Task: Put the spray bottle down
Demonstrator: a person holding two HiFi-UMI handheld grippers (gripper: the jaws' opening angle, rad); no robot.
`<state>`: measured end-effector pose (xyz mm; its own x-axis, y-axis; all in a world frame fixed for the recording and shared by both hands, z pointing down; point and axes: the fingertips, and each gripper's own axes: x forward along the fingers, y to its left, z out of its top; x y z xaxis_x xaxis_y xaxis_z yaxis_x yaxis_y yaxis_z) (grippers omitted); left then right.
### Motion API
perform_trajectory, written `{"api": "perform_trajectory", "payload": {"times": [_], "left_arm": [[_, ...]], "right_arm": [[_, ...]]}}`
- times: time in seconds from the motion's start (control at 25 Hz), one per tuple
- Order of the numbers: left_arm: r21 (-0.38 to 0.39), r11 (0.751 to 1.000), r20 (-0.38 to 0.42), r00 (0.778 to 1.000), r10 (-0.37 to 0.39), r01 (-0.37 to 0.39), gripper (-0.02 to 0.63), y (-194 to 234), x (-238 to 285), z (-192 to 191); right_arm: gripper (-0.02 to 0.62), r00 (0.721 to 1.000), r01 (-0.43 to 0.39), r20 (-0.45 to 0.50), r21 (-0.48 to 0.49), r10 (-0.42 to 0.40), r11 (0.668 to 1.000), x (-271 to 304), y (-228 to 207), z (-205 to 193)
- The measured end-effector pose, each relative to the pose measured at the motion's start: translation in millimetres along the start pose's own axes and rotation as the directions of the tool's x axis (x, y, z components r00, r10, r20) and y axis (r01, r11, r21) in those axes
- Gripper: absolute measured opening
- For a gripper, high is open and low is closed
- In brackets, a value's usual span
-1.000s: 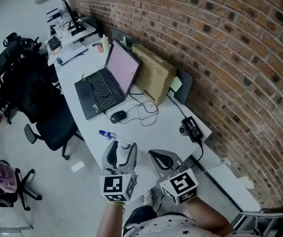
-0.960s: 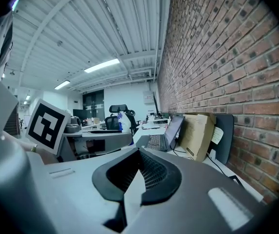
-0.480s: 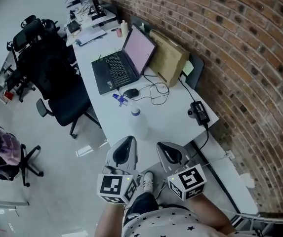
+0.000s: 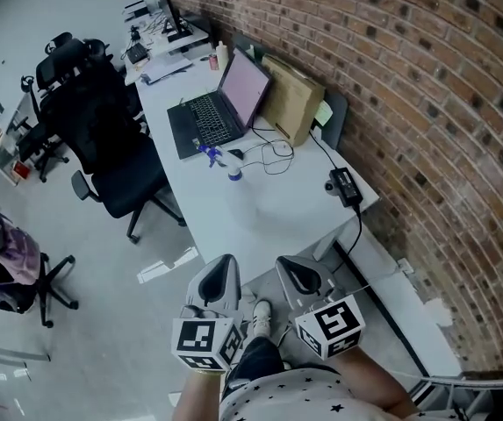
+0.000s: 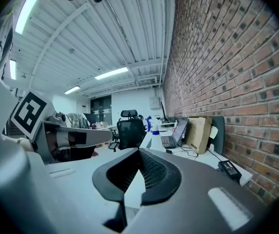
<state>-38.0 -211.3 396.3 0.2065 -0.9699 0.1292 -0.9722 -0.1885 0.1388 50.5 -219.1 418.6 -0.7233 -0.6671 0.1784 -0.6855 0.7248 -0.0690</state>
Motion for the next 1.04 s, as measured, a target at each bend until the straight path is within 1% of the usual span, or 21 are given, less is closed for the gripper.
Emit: {"api": "perform_trajectory", "payload": {"times": [0.32,0.6,0.8,1.04], "left_arm": [[-0.008,1.000,0.010,1.000,-0.010,0.010,0.008,-14.6,-26.7,-1.4],[-0.018,1.000,0.005,1.000,-0.012,0.012,0.008,-18.6,-48.5,-6.2],[-0.003,1.000,0.006,1.000,-0.021,0.021,0.008,-22.6,-61.0,-5.6],[-0.010,0.999,-0.008,1.000,-0.030,0.030,0.008,-29.1,-73.0,-8.5]], "right_arm": [[-0.003,0.999,0.016,0.029,-0.033,-0.015,0.999,-26.6,15.4,6.3],[-0.003,1.000,0.015,0.027,-0.036,-0.014,0.999,-41.2,32.4,1.5],[-0.003,0.999,0.022,0.031,-0.034,-0.021,0.999,-50.0,41.7,2.8],[-0.003,0.999,0.022,0.038,-0.034,-0.020,0.999,-63.0,52.7,5.1]]}}
